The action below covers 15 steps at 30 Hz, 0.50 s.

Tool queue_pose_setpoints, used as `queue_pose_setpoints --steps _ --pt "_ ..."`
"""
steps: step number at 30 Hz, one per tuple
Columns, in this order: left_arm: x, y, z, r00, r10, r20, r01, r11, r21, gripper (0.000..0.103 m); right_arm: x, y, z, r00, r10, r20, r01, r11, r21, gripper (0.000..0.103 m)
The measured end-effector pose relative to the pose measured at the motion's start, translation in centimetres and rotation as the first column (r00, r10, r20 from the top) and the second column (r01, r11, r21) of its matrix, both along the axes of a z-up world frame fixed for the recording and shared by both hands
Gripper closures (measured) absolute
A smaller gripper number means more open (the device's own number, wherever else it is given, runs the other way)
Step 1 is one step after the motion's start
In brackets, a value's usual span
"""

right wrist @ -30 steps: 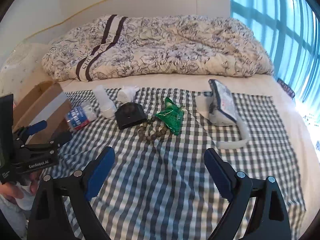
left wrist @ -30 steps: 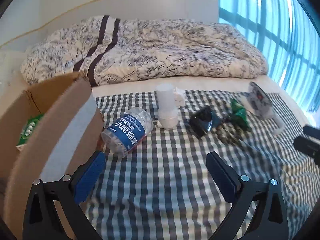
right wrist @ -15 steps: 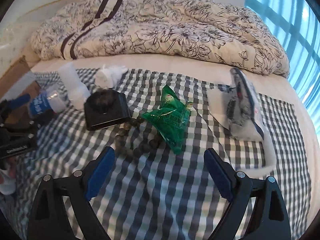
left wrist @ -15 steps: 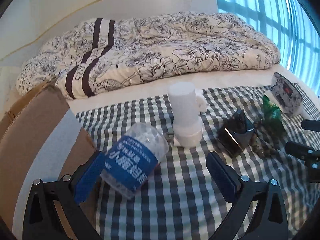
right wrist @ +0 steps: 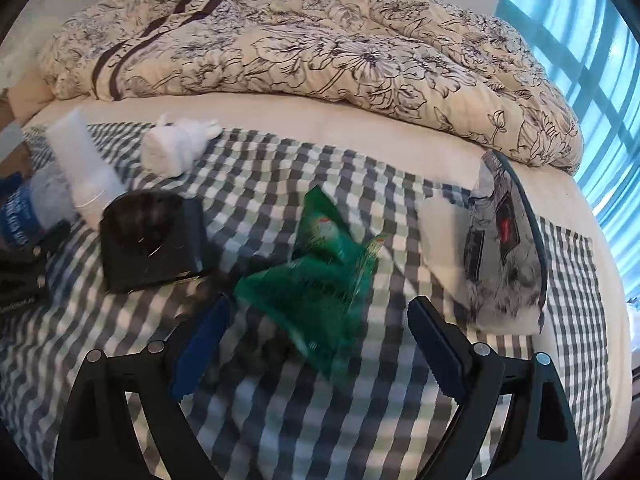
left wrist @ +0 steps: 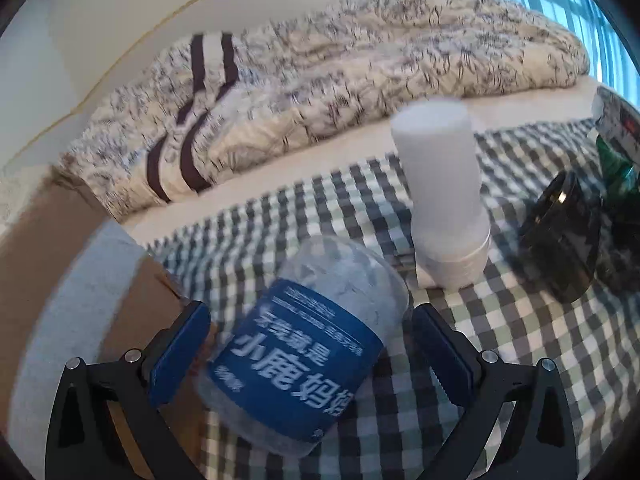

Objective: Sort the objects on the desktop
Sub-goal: 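Grasp the green snack bag with the right tool while the left tool grasps the clear blue-labelled container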

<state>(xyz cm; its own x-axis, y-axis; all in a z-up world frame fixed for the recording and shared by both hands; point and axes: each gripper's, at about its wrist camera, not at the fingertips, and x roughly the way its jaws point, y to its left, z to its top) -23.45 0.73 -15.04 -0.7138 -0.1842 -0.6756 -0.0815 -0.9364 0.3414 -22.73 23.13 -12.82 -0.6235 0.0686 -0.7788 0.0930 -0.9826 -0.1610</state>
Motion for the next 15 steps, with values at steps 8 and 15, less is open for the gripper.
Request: queue_pose_setpoints --steps 8,15 --pt "-0.5 -1.7 0.1 0.998 0.042 0.052 -0.049 0.991 0.128 0.027 -0.2 0.4 0.3 1.0 -0.013 0.023 0.014 0.999 -0.036 0.065" --pt "1.4 -1.3 1.5 0.998 0.047 0.04 -0.054 0.978 0.201 0.038 2.8 1.2 4.2 0.999 0.006 -0.034 -0.01 0.995 -0.101 0.07"
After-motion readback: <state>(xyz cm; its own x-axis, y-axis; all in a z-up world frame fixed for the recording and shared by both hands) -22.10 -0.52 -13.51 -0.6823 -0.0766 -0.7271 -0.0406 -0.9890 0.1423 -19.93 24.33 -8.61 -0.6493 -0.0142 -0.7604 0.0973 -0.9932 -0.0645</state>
